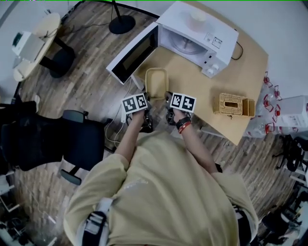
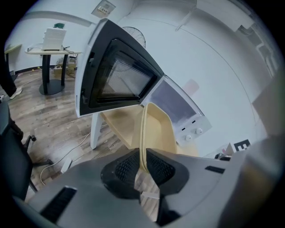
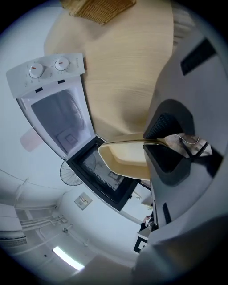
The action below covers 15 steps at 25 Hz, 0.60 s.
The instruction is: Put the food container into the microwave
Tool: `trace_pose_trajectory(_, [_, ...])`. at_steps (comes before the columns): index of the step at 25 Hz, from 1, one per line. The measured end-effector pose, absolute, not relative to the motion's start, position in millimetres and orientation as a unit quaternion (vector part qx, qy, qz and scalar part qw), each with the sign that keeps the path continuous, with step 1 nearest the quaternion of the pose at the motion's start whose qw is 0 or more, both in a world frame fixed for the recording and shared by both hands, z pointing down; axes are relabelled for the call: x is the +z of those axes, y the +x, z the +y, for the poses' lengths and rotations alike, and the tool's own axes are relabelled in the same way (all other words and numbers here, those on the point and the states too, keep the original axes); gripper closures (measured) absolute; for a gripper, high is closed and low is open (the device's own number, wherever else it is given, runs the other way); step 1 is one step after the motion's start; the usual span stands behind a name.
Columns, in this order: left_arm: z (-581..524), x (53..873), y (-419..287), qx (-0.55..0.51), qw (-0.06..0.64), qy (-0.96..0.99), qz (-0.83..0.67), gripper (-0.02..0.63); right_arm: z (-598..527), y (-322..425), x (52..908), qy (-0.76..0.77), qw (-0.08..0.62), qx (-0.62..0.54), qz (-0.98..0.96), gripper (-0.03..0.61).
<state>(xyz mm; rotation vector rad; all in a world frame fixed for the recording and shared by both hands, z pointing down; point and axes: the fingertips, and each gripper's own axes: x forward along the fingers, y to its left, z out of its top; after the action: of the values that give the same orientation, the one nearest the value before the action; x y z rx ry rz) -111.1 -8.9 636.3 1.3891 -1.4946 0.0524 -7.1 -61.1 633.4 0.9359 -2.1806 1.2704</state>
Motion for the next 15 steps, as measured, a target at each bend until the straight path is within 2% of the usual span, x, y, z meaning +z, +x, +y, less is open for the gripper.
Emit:
trace_pose_trajectory(8, [-72,638,-119,0.075,0.52,0.633,-0.568,0.551,-102,-8,637,0.41,0.17,0.486,-0.753,0.522])
trace_pose_trajectory(15, [-106,632,-123,0.068,0.519,0.675,-0.519,0.551,-121,-8,639,0.455,0.118,0.51,-0.72,0.52])
